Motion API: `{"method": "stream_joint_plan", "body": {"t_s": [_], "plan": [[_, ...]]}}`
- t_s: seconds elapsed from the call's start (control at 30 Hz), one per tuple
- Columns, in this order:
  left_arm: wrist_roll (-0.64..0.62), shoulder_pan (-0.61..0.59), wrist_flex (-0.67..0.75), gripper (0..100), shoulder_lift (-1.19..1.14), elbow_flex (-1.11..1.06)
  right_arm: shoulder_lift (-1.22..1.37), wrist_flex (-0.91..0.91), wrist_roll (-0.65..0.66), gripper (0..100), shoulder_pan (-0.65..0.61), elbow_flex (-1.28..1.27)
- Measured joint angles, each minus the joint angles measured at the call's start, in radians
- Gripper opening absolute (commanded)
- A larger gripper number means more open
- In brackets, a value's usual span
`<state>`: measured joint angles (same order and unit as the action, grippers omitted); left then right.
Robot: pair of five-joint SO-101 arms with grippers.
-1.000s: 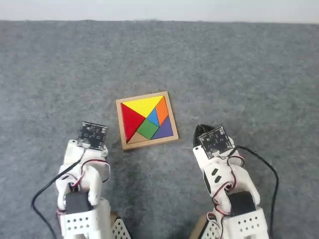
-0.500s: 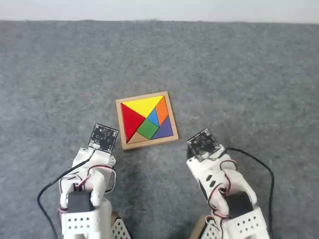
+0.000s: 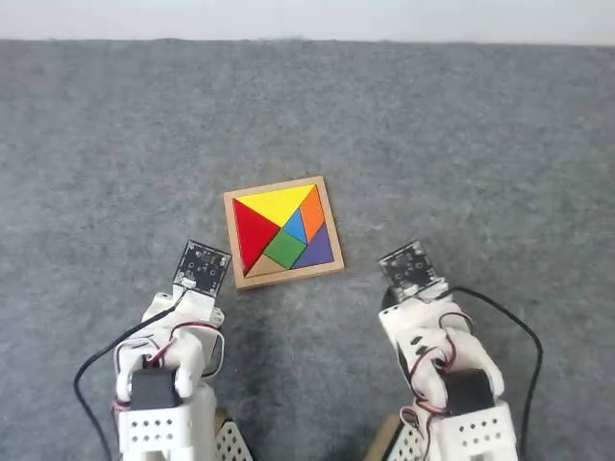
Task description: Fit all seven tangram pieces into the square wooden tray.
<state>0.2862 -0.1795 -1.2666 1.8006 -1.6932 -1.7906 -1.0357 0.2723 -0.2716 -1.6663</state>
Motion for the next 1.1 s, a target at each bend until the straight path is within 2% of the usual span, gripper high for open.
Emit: {"method": "stream_joint_plan", "body": {"t_s": [0.1,0.27,0.37,1.1], "plan": [[0.000,0.000,0.000,2,0.000,0.000,0.000,-0.021,0.000,0.9,0.040,0.000],[0.000,0.000,0.000,2,0.000,0.000,-0.002,-0.219,0.000,0.8,0.052,0.000],[0.000,0.000,0.000,2,0.000,0.000,-0.002,-0.255,0.000,0.8,0.046,0.000],[0.000,0.000,0.000,2,0.000,0.000,-0.002,-0.269,0.000,0.8,0.046,0.000]]}}
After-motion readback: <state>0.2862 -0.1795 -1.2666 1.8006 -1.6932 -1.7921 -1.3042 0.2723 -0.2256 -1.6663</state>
